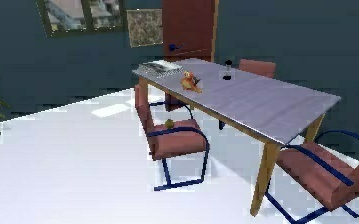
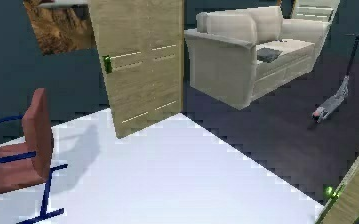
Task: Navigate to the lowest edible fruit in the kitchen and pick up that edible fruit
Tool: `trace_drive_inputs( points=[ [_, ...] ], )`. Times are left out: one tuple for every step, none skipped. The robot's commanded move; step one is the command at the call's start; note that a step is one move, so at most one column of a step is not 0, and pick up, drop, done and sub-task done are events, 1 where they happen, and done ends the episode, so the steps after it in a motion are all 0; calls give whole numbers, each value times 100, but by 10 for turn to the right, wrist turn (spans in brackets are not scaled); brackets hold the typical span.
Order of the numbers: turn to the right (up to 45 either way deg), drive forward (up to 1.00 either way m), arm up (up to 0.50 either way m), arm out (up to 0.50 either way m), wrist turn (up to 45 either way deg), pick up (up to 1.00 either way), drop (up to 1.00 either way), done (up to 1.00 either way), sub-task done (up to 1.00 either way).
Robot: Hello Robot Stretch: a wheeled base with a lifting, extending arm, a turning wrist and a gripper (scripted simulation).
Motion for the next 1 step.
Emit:
trace_drive_inputs(
  points=[
    [0, 65, 0, 0, 0, 0, 0, 0, 0]
  ],
)
